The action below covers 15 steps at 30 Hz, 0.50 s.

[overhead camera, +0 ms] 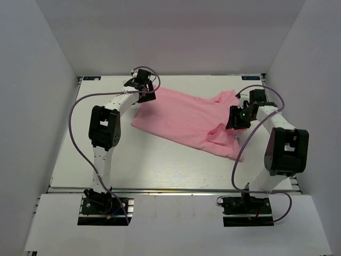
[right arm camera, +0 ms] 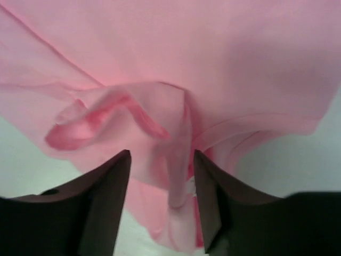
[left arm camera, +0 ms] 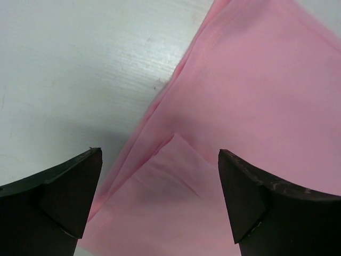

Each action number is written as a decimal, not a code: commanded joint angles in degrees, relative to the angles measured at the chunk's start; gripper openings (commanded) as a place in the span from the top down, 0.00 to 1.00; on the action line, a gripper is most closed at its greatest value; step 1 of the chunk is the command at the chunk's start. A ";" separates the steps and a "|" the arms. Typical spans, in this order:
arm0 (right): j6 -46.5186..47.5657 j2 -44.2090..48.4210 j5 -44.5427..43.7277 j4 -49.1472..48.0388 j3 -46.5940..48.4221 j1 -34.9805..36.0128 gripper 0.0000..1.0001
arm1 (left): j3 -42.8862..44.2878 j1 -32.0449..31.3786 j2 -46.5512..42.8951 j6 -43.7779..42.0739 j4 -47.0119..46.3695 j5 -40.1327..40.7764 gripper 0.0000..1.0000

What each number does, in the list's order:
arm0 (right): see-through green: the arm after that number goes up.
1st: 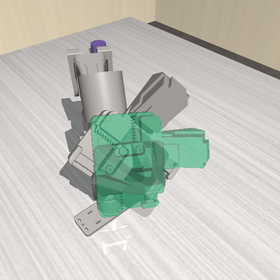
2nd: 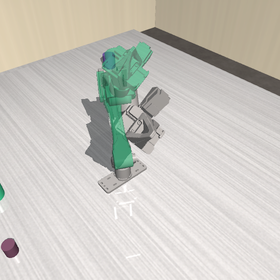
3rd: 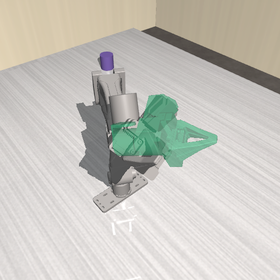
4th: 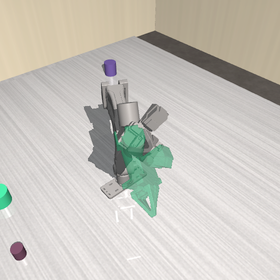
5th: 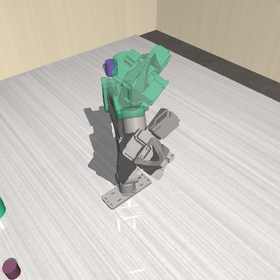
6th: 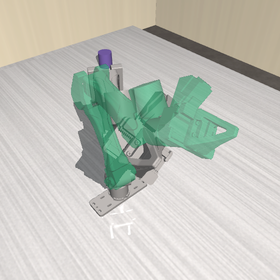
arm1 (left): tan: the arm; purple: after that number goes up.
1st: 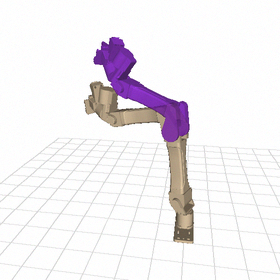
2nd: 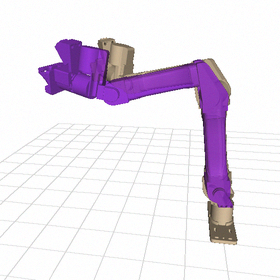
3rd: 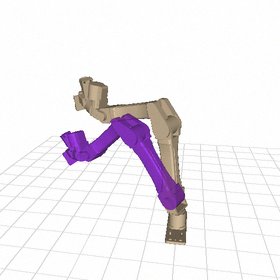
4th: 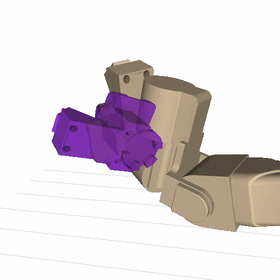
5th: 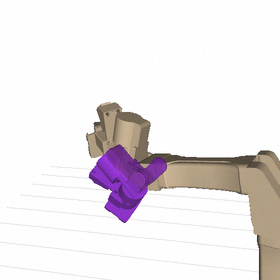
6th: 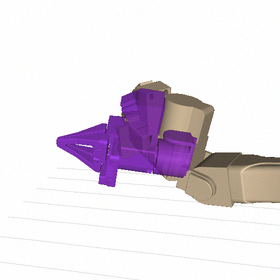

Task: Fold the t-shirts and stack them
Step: Fold the flattened tshirt in 1/3 of the way

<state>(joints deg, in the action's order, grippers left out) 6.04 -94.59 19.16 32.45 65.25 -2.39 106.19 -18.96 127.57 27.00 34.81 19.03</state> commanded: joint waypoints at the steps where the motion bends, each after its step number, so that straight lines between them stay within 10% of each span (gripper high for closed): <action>1: -1.12 -4.27 -3.43 -0.47 7.23 -1.21 0.41 | 5.51 0.24 -0.74 -0.64 2.36 2.07 0.00; 8: -3.14 1.58 -0.28 0.87 6.59 -1.04 0.10 | 5.45 0.77 -5.04 -3.19 2.99 -0.74 0.00; 15: -5.60 14.95 2.64 -0.81 -7.93 2.04 0.10 | -13.18 -0.99 -15.76 -4.59 -5.26 -12.92 0.00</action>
<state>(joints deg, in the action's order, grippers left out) 1.83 -81.52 19.75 31.18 61.60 -2.13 98.39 -18.96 118.91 23.42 33.85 14.15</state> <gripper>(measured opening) 0.904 0.995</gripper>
